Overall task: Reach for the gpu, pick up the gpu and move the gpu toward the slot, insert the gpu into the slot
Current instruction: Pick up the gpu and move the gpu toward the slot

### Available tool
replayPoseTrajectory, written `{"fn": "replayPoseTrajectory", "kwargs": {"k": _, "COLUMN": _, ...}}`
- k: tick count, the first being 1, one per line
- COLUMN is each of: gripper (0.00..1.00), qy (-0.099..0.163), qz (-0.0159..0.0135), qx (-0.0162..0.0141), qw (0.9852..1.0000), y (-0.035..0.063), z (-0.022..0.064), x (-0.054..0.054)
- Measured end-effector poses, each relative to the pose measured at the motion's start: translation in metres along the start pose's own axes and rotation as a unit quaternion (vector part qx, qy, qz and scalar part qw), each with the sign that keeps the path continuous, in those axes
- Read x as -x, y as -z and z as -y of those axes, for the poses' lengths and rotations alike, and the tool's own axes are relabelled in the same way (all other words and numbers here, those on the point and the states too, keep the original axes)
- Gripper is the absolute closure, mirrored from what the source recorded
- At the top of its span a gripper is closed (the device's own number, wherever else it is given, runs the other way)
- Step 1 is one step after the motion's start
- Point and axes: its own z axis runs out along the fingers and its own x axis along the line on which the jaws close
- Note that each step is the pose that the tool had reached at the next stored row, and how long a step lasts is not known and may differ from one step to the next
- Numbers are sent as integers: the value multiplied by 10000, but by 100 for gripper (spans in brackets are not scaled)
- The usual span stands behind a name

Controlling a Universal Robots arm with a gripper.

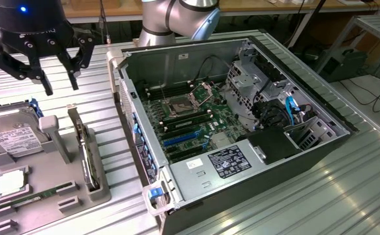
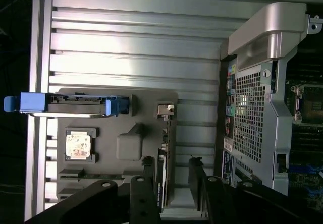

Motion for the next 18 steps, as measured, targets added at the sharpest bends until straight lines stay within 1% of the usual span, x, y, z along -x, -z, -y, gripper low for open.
{"fn": "replayPoseTrajectory", "kwargs": {"k": 1, "gripper": 58, "qy": 0, "qz": 0, "qx": 0, "qw": 10000, "y": 0, "z": 0, "x": 0}}
{"fn": "replayPoseTrajectory", "kwargs": {"k": 4, "gripper": 40, "qy": 0, "qz": 0, "qx": 0, "qw": 10000, "y": 0, "z": 0, "x": 0}}
{"fn": "replayPoseTrajectory", "kwargs": {"k": 5, "gripper": 40, "qy": 0, "qz": 0, "qx": 0, "qw": 10000, "y": 0, "z": 0, "x": 0}}
{"fn": "replayPoseTrajectory", "kwargs": {"k": 6, "gripper": 34, "qy": 0, "qz": 0, "qx": 0, "qw": 10000, "y": 0, "z": 8, "x": -1}}
{"fn": "replayPoseTrajectory", "kwargs": {"k": 9, "gripper": 34, "qy": -2, "qz": -1, "qx": -2, "qw": 10000, "y": 2, "z": 55, "x": -3}}
{"fn": "replayPoseTrajectory", "kwargs": {"k": 14, "gripper": 34, "qy": -8, "qz": 0, "qx": -3, "qw": 10000, "y": 3, "z": 186, "x": -10}}
{"fn": "replayPoseTrajectory", "kwargs": {"k": 18, "gripper": 34, "qy": -102, "qz": 4, "qx": -10, "qw": 9999, "y": -66, "z": 198, "x": -14}}
